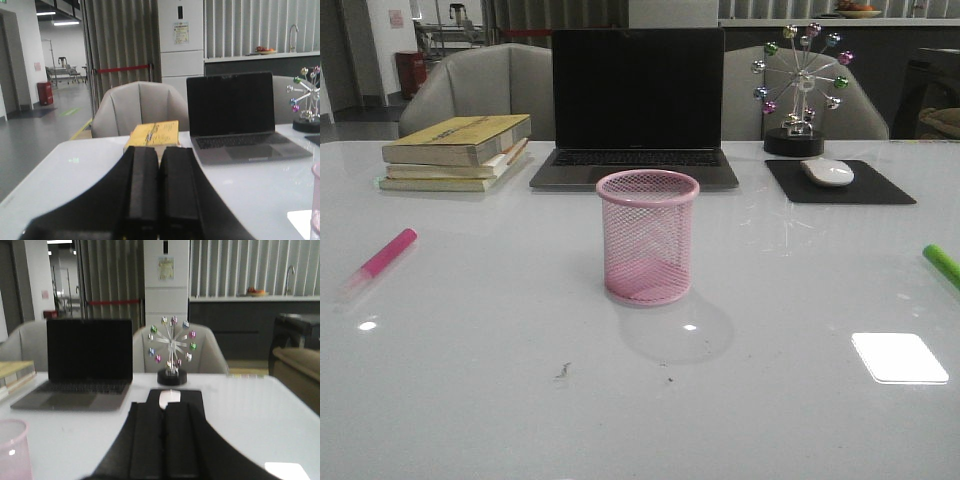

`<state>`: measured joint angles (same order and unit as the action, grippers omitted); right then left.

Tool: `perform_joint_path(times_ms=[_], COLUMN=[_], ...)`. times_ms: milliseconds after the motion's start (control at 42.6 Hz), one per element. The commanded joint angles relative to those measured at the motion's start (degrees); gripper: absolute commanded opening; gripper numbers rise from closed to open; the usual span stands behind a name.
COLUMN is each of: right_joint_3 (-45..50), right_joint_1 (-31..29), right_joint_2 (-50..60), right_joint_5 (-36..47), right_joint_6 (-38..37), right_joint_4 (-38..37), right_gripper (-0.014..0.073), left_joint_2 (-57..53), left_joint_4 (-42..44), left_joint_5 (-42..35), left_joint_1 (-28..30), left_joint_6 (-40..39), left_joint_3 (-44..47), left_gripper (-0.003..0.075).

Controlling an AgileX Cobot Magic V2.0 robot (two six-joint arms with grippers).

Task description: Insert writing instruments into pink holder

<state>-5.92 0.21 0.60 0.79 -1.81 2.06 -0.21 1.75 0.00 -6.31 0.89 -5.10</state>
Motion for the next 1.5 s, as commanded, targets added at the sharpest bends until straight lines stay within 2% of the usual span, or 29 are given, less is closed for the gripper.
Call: perform_joint_path(times_ms=[0, 94, 188, 352, 681, 916, 1010, 1104, 1198, 1268, 1338, 1479], right_joint_3=[-9.9, -17.2, -24.8, -32.6, -33.1, -33.1, -33.1, -33.1, -33.7, -35.2, -37.5, -44.2], right_joint_1=[-0.2, -0.2, -0.2, -0.2, -0.2, -0.2, -0.2, -0.2, -0.3, -0.4, -0.4, -1.0], right_joint_2=[-0.2, -3.7, -8.6, -17.2, -32.3, -41.8, -44.7, -47.7, -50.9, -54.2, -58.4, -67.9], right_joint_5=[0.9, -5.4, -12.4, -23.8, -39.9, -43.7, -43.6, -42.5, -41.0, -40.8, -40.7, -40.8], right_joint_6=[-0.3, -0.3, -0.3, -0.3, -0.3, -0.3, -0.3, -0.3, -0.3, -0.4, -0.4, -0.6], right_joint_4=[0.0, 0.0, 0.0, 0.0, 0.0, 0.0, 0.0, 0.0, -0.1, -0.1, -0.1, 0.1], right_gripper=[0.0069, 0.0069, 0.0069, 0.0069, 0.0069, 0.0073, 0.0157, 0.0385, 0.0543, 0.0563, 0.0549, 0.0540], left_joint_2=[-0.4, 2.3, 6.9, 15.9, 29.0, 35.9, 38.3, 40.2, 41.0, 41.4, 41.4, 41.4], left_joint_4=[-2.9, -6.7, -7.0, -7.0, -7.3, -7.3, -7.1, -7.8, -10.2, -12.6, -14.7, -14.7], left_joint_5=[-1.4, 4.4, 12.1, 26.2, 37.3, 38.6, 38.6, 38.4, 38.4, 37.8, 37.5, 37.5], left_joint_1=[-0.5, -0.5, -0.5, -0.5, -0.5, -0.5, -0.5, -0.5, -1.2, -3.4, -6.9, -13.8], left_joint_6=[0.1, 0.1, 0.1, 0.1, 0.1, 0.1, 0.6, 3.7, 6.1, 8.3, 11.0, 11.0], left_joint_3=[-9.3, -17.0, -25.4, -35.3, -36.6, -36.4, -36.4, -36.4, -36.4, -36.4, -36.4, -36.4], left_gripper=[0.0091, 0.0091, 0.0091, 0.0091, 0.0091, 0.0099, 0.0190, 0.0421, 0.0583, 0.0607, 0.0592, 0.0553])
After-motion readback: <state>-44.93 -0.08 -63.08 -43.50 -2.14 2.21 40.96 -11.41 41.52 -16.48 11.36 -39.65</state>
